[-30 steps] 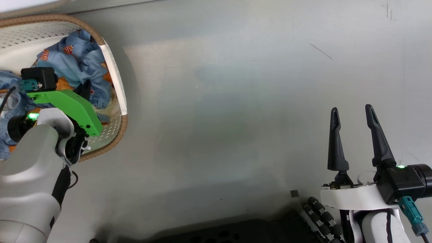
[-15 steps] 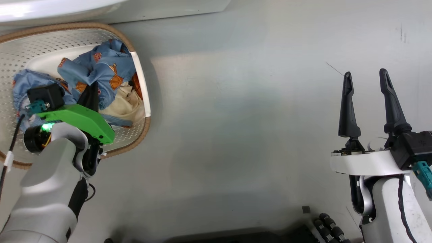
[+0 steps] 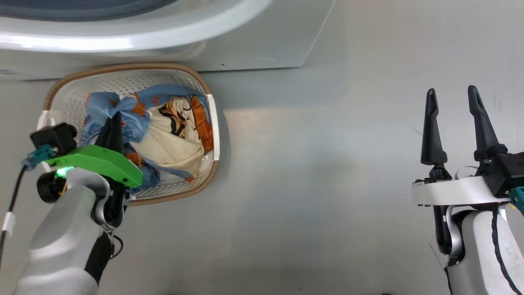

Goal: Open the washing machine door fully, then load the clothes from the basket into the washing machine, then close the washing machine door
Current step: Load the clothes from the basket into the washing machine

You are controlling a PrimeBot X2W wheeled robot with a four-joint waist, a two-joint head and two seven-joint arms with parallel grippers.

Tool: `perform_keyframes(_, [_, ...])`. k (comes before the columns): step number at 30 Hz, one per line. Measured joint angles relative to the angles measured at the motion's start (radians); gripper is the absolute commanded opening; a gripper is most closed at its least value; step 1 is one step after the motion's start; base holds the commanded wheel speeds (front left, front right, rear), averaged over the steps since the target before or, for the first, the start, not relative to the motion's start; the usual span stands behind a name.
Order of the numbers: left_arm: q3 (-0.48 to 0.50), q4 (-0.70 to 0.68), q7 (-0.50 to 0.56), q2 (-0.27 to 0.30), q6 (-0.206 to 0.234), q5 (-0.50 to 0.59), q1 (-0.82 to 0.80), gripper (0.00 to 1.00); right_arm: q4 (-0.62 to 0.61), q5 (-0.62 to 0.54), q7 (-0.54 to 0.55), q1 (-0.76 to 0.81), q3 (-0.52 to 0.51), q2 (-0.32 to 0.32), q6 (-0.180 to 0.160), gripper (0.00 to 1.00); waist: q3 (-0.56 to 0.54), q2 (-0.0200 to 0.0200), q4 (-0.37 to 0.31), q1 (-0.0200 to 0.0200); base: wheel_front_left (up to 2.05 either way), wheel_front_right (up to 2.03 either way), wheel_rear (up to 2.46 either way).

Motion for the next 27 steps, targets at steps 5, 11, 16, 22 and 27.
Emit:
perform_keyframes(5, [0.128, -0.108, 0.000, 0.015, 0.000, 0.059, 0.026, 0.00, 0.021, 0.005, 0.000, 0.007, -0.014, 0.000, 0.018, 1.00, -0.071, 0.0000, 0.031, 0.0000, 0.00, 0.00, 0.00])
perform_keyframes(11, [0.203, -0.179, 0.000, -0.010, 0.000, 0.119, 0.147, 0.00, 0.046, 0.006, 0.000, 0.038, -0.026, 0.000, 0.041, 1.00, -0.159, 0.0000, 0.064, 0.0000, 0.00, 0.00, 0.00])
perform_keyframes(16, [0.252, -0.259, 0.000, -0.028, 0.000, 0.192, 0.246, 0.00, 0.072, 0.006, 0.000, 0.069, -0.028, 0.001, 0.071, 1.00, -0.248, 0.0000, 0.090, 0.0000, 0.00, 0.00, 0.00])
perform_keyframes(22, [0.327, -0.368, 0.000, -0.034, 0.001, 0.261, 0.348, 0.00, 0.095, 0.014, 0.000, 0.110, -0.021, 0.002, 0.088, 1.00, -0.338, 0.0000, 0.104, -0.0001, 0.00, 0.00, 0.00])
perform_keyframes(27, [0.370, -0.436, 0.000, -0.043, 0.012, 0.313, 0.456, 0.00, 0.113, 0.013, 0.000, 0.147, 0.000, 0.004, 0.108, 1.00, -0.412, 0.0000, 0.105, -0.0001, 0.00, 0.00, 0.00])
